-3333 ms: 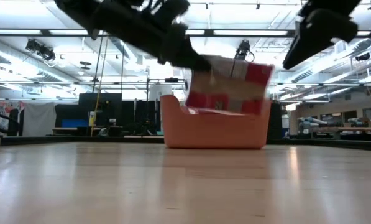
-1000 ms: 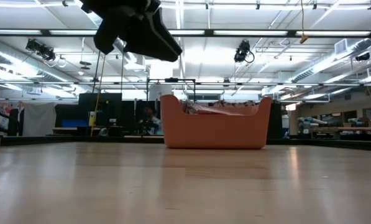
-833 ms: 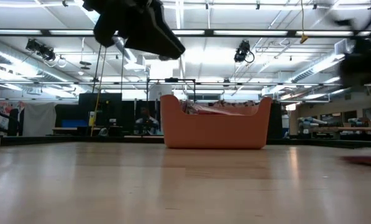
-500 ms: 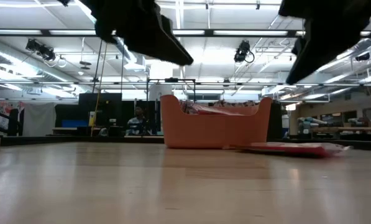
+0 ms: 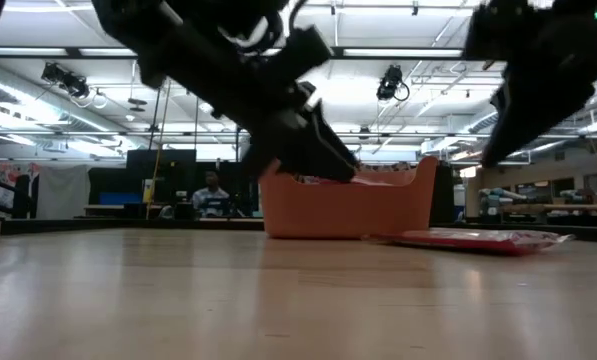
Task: Sort popcorn bags into baskets
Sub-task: Put the red popcorn bag into the orange bin
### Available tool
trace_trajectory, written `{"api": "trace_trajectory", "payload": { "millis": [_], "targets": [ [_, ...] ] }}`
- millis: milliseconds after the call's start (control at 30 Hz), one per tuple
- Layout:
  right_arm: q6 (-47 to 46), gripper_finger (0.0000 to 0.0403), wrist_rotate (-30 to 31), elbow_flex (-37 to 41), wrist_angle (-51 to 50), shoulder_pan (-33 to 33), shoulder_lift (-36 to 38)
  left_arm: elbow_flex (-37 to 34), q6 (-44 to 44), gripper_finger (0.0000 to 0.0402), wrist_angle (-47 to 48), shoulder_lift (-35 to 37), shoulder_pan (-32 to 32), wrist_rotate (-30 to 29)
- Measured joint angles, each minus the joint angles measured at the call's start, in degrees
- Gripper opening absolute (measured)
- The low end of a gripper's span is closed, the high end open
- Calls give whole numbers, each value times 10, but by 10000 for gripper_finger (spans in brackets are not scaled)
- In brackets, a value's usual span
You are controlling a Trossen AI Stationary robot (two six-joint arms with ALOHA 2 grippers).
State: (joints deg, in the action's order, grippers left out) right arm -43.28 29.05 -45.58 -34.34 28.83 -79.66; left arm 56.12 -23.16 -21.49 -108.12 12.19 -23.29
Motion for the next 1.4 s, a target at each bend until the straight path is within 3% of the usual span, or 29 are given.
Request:
{"api": "trace_trajectory", "payload": {
  "millis": [167,400,500,833,1400],
  "targets": [
    [-78,67,-21,43,-23,-18,0,14,-28,172,-44,-48,-18,0],
    [-162,67,-13,89,-87,-68,1,80,-15,172,53,-78,-25,-1],
    [-131,67,-17,117,-44,-88,1,89,-32,172,55,-84,-24,0],
    [45,67,-74,173,275,-110,1,88,-180,172,77,-107,-13,2],
    [-1,67,-88,166,246,-108,1,89,-330,172,92,-107,-9,-15]
  ]
}}
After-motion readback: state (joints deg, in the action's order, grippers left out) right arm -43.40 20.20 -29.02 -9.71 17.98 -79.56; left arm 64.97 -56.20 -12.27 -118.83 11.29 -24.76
